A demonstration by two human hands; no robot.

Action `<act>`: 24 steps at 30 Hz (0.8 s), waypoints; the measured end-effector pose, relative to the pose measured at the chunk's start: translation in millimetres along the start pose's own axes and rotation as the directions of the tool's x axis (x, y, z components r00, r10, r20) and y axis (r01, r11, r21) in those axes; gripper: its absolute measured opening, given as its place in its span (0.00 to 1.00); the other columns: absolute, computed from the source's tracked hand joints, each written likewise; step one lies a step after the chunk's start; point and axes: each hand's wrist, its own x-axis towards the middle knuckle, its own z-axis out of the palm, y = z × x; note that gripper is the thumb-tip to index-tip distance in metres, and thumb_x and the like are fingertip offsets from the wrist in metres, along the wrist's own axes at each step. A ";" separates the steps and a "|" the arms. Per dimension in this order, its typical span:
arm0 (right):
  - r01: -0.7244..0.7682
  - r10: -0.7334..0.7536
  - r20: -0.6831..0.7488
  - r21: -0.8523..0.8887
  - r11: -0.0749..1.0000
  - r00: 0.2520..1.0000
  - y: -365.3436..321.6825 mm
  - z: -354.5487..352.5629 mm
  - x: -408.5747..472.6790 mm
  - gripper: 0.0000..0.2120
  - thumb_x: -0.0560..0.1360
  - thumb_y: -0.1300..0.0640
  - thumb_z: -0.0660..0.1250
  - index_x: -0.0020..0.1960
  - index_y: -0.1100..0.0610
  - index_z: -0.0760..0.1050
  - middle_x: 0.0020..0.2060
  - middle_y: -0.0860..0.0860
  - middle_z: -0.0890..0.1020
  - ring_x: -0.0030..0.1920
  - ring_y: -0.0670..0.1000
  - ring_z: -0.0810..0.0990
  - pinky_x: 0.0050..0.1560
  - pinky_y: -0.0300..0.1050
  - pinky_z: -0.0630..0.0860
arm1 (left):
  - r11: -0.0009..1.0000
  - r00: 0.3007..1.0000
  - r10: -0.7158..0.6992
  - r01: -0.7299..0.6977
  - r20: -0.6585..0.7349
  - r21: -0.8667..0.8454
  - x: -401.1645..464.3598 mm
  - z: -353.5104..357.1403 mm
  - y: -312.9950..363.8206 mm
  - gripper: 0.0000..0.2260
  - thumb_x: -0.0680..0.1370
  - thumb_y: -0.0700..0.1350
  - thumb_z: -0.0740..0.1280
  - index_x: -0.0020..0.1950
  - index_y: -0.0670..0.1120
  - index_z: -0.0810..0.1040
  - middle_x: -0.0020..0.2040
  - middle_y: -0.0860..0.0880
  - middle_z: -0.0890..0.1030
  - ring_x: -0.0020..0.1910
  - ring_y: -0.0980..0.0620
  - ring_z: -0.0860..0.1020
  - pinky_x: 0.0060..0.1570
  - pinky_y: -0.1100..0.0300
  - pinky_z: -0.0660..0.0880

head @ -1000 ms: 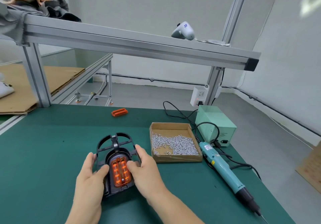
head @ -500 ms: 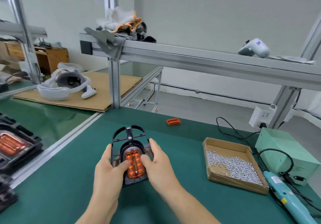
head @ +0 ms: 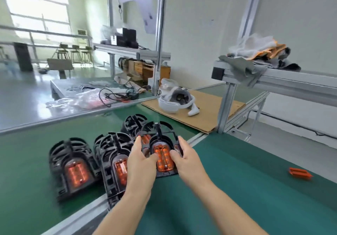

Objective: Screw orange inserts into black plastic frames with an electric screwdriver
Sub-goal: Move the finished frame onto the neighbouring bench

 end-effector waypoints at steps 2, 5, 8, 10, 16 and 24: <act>0.031 -0.031 0.031 -0.002 1.000 0.999 -8.7 14.7 17.7 0.26 0.82 0.60 0.58 0.78 0.58 0.55 0.73 0.52 0.68 0.69 0.44 0.68 0.53 0.26 0.63 | 0.999 0.998 0.030 -0.027 -0.056 0.045 14.1 -11.8 5.7 0.33 0.75 0.31 0.64 0.77 0.49 0.58 0.71 0.52 0.69 0.67 0.53 0.70 0.66 0.53 0.69; 0.077 -0.074 0.062 -0.049 0.996 0.995 -18.7 32.0 44.0 0.26 0.82 0.58 0.58 0.78 0.58 0.55 0.73 0.51 0.68 0.71 0.46 0.66 0.55 0.25 0.59 | 0.982 0.989 0.101 -0.082 -0.105 0.171 34.0 -23.2 13.8 0.32 0.77 0.34 0.63 0.77 0.49 0.55 0.75 0.51 0.63 0.72 0.53 0.64 0.70 0.52 0.64; 0.096 -0.091 0.063 -0.080 0.992 0.994 -24.2 42.9 69.2 0.26 0.82 0.59 0.58 0.78 0.58 0.55 0.74 0.51 0.67 0.71 0.46 0.65 0.55 0.25 0.58 | 0.938 0.981 0.157 -0.112 -0.114 0.328 49.7 -26.3 20.2 0.32 0.78 0.34 0.60 0.78 0.47 0.50 0.78 0.50 0.55 0.76 0.52 0.56 0.73 0.58 0.52; 0.096 -0.091 0.056 -0.104 0.990 0.994 -24.5 47.4 84.1 0.26 0.81 0.59 0.58 0.78 0.57 0.56 0.74 0.51 0.66 0.71 0.47 0.66 0.56 0.26 0.58 | 0.904 0.979 0.173 -0.116 -0.104 0.411 58.0 -25.8 21.0 0.32 0.79 0.35 0.60 0.78 0.45 0.47 0.78 0.50 0.51 0.76 0.51 0.54 0.70 0.60 0.53; 0.071 -0.056 0.078 -0.211 0.975 0.995 -4.2 46.2 114.0 0.26 0.82 0.60 0.57 0.78 0.55 0.56 0.75 0.52 0.65 0.72 0.50 0.65 0.62 0.33 0.59 | 0.752 0.993 0.119 -0.084 -0.009 0.654 77.8 -23.3 8.6 0.37 0.77 0.42 0.65 0.78 0.42 0.44 0.78 0.46 0.50 0.77 0.46 0.51 0.75 0.52 0.48; 0.090 -0.071 0.090 -0.234 0.968 0.993 26.7 58.4 114.6 0.25 0.82 0.60 0.58 0.78 0.55 0.56 0.75 0.51 0.64 0.74 0.47 0.60 0.66 0.30 0.52 | 0.350 0.959 0.259 -0.208 0.119 0.913 86.1 -27.2 -23.7 0.38 0.75 0.57 0.66 0.78 0.48 0.49 0.78 0.47 0.41 0.77 0.47 0.43 0.73 0.45 0.41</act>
